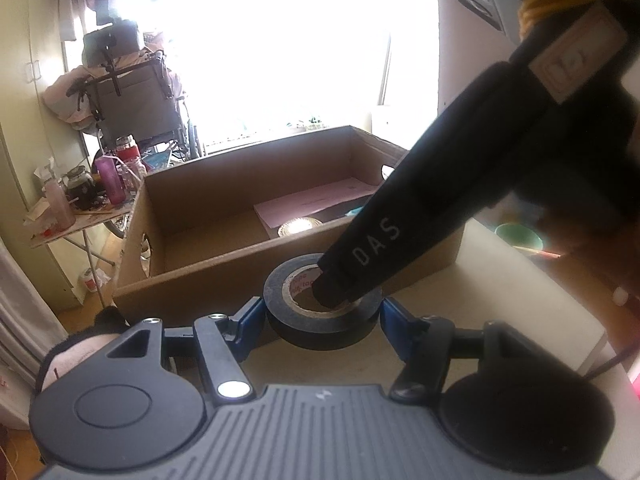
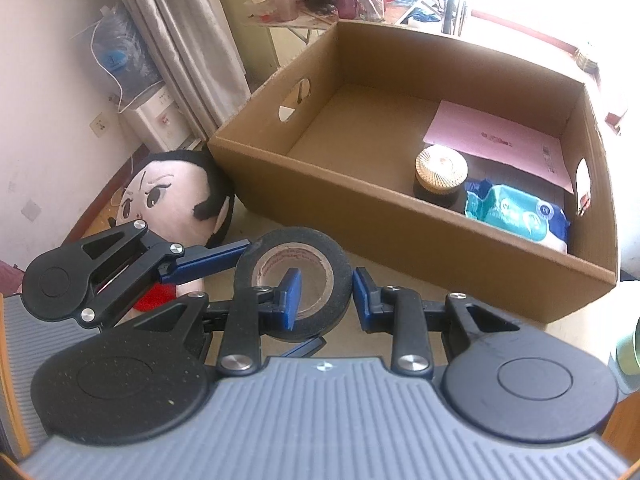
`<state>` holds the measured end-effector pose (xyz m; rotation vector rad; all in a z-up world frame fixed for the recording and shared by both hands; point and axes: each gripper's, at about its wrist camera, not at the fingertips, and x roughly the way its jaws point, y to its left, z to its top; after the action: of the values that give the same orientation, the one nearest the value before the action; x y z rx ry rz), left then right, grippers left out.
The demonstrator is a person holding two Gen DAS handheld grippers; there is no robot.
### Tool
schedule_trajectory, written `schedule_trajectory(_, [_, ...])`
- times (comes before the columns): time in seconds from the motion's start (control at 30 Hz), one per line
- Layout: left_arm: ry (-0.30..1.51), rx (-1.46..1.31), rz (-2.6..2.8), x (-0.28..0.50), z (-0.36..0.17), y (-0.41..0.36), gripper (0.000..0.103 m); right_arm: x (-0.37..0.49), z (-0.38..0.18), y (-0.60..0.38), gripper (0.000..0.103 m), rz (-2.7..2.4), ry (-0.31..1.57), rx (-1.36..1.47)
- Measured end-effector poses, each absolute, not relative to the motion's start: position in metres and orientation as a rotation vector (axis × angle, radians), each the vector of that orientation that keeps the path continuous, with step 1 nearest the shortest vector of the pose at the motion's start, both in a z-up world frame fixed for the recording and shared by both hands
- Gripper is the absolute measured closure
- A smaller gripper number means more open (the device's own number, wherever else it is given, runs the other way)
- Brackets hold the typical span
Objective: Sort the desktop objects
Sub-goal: 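Carry the tape roll with the right gripper over the box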
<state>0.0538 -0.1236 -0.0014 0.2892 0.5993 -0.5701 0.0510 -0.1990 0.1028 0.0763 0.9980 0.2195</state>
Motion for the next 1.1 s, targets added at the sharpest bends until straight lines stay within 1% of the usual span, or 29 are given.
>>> schedule_trajectory(0.07, [0.593, 0.284, -0.566, 0.043, 0.004, -0.124, 0.038, 0.053, 0.104, -0.198, 0.076, 0.222, 0.994, 0.071])
schedule_trajectory(0.27, [0.579, 0.282, -0.545, 0.049, 0.009, -0.124, 0.038, 0.064, 0.111, -0.196, 0.076, 0.233, 0.982, 0.058])
schedule_trajectory(1.1, [0.567, 0.292, -0.528, 0.106, 0.018, -0.133, 0.038, 0.123, 0.116, -0.210, 0.076, 0.242, 0.961, 0.057])
